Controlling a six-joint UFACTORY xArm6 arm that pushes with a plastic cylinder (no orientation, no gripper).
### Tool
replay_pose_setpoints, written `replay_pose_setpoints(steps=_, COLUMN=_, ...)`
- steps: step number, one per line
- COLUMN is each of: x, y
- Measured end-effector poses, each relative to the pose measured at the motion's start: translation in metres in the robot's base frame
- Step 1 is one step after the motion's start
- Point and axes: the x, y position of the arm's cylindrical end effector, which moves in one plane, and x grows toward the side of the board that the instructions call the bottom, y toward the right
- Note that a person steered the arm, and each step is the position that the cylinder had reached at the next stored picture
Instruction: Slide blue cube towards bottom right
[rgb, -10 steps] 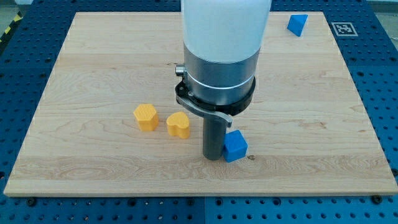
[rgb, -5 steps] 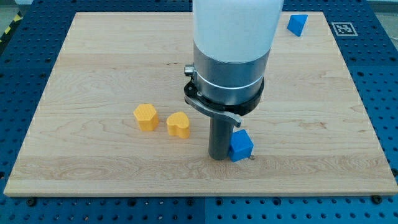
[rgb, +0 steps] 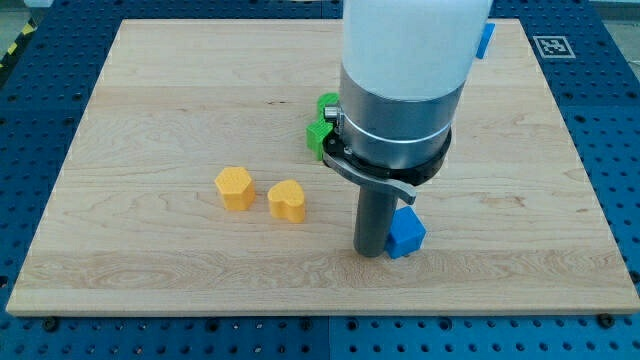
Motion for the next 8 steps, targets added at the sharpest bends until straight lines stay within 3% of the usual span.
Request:
replay_pose_setpoints(steps=4, x=0.000, y=0.022)
replay_pose_setpoints(steps=8, x=0.004, y=0.092)
